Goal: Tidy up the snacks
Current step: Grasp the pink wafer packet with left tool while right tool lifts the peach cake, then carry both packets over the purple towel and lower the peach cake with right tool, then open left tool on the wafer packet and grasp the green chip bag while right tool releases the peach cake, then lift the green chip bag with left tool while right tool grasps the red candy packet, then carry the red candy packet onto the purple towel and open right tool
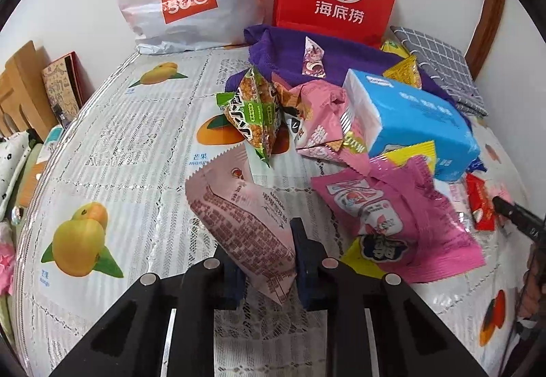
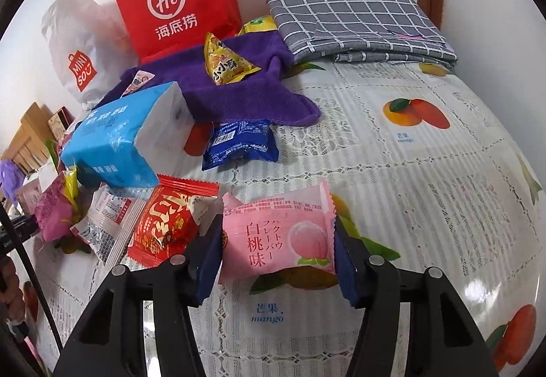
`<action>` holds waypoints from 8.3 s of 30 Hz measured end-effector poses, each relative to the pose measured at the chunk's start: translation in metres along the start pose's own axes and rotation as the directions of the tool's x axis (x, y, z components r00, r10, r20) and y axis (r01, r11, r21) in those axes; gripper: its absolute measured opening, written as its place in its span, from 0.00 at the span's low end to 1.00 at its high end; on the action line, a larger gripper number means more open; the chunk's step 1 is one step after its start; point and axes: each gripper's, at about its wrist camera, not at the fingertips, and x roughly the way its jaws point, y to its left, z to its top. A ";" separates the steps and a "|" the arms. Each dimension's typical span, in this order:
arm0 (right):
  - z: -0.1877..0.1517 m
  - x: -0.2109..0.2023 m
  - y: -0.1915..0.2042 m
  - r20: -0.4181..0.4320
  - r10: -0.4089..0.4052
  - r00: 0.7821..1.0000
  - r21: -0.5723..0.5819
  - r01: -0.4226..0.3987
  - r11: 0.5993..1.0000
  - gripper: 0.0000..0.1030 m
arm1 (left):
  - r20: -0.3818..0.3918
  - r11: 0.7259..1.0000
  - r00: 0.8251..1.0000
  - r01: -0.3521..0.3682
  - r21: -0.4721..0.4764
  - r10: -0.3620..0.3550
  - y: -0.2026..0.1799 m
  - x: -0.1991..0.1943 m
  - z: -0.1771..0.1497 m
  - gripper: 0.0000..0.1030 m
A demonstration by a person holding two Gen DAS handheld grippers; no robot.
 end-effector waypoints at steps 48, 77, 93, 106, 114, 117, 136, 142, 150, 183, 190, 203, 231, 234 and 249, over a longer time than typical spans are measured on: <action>0.162 0.032 0.090 0.161 0.055 0.985 -0.041 -0.049 0.998 0.55 | 0.155 0.987 0.976 0.148 0.055 -0.155 -0.009 0.008 0.128 0.21; 0.147 0.092 0.066 0.079 -0.005 0.997 0.008 0.005 1.000 0.58 | 0.179 0.981 0.964 0.196 0.009 -0.195 -0.003 0.030 0.126 0.21; 0.144 0.076 0.064 0.141 0.012 0.990 0.027 -0.016 1.000 0.79 | 0.168 0.977 0.963 0.211 0.030 -0.213 -0.008 0.035 0.130 0.21; 0.139 0.059 0.079 0.172 -0.015 0.985 -0.028 0.021 0.999 0.79 | 0.007 0.988 0.989 0.151 0.033 -0.151 -0.037 0.079 0.166 0.22; 0.139 0.064 0.079 0.146 -0.003 0.989 -0.027 0.007 1.000 0.79 | -0.064 0.980 0.978 0.199 0.026 -0.197 -0.052 0.100 0.167 0.22; 0.140 0.061 0.076 0.148 0.008 0.989 -0.010 -0.006 1.000 0.79 | -0.062 0.975 0.974 0.221 0.022 -0.219 -0.054 0.100 0.166 0.29; 0.138 0.055 0.086 0.179 0.009 0.984 -0.027 -0.004 1.000 0.79 | 0.028 0.985 0.985 0.171 -0.002 -0.171 -0.018 0.055 0.140 0.56; 0.135 0.046 0.094 0.221 0.002 0.975 -0.057 0.011 0.998 0.79 | 0.012 0.993 0.994 0.110 0.035 -0.110 -0.012 0.046 0.120 0.56; 0.129 0.037 0.105 0.262 -0.045 0.964 -0.098 0.073 0.992 0.79 | 0.036 0.995 0.996 0.085 -0.053 -0.083 0.031 0.033 0.110 0.57; 0.121 0.034 0.108 0.183 0.067 0.981 -0.124 -0.044 0.991 0.69 | 0.039 0.999 0.998 0.042 0.027 -0.043 0.016 0.054 0.091 0.42; 0.093 0.012 0.089 0.105 0.090 0.990 -0.064 -0.083 0.994 0.68 | 0.088 0.999 0.995 0.034 0.039 -0.037 0.014 0.040 0.094 0.42; 0.019 0.006 0.071 -0.033 0.015 0.999 -0.028 -0.016 0.999 0.68 | 0.135 0.999 0.990 0.042 0.031 -0.045 0.016 0.028 0.096 0.42; 0.010 0.019 0.067 -0.002 -0.084 0.996 0.002 0.084 0.996 0.42 | 0.148 0.998 0.987 0.063 0.022 -0.065 0.017 0.023 0.097 0.42; 0.011 0.018 0.064 0.001 -0.072 0.997 0.000 0.072 0.997 0.40 | 0.151 0.997 0.986 0.074 0.013 -0.075 0.020 0.021 0.098 0.42; 0.076 -0.015 0.061 0.158 -0.069 0.985 0.021 0.066 0.998 0.40 | 0.193 0.996 0.977 0.094 0.000 -0.093 0.023 0.010 0.100 0.42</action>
